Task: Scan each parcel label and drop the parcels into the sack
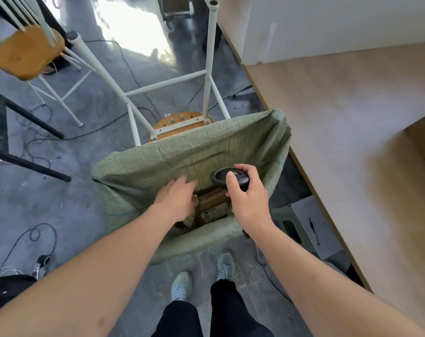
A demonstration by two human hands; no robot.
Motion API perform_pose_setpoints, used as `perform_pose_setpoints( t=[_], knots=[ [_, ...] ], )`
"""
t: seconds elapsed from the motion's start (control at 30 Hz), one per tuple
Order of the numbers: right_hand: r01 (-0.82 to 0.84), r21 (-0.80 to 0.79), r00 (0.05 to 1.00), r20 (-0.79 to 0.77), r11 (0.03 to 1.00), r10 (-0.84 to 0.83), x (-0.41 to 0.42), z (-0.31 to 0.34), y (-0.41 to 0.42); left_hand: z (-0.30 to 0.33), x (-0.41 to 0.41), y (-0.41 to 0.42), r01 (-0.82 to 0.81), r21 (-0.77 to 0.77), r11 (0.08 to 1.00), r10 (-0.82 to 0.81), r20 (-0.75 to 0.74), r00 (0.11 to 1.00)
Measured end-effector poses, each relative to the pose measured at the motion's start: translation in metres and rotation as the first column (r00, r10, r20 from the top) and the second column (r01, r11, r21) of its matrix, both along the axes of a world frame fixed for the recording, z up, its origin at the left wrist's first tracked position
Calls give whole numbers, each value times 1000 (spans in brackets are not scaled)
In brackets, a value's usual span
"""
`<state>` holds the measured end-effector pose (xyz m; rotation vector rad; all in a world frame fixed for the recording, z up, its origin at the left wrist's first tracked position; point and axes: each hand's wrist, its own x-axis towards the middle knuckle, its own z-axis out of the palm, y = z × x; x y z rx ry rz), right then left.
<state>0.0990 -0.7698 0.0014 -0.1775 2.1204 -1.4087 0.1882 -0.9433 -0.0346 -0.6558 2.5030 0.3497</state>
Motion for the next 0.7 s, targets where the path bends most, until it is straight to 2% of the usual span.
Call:
perform_pose_setpoints(
  t=[0.2, 0.4, 0.53, 0.7],
  knots=[
    [83, -2, 993, -86, 997, -83, 18, 30, 8, 43, -1, 6, 117, -36, 992, -120, -92, 989],
    [276, -16, 945, -176, 961, -275, 54, 63, 25, 84, 0, 19, 293, -84, 952, -304, -188, 934],
    [423, -22, 875, -252, 906, -414, 83, 87, 46, 110, 4, 34, 424, -105, 900, -437, -238, 867],
    [590, -91, 759, -275, 802, -590, 116, 118, 84, 143, 4, 73, 557, -130, 821, -568, -294, 769]
  ],
)
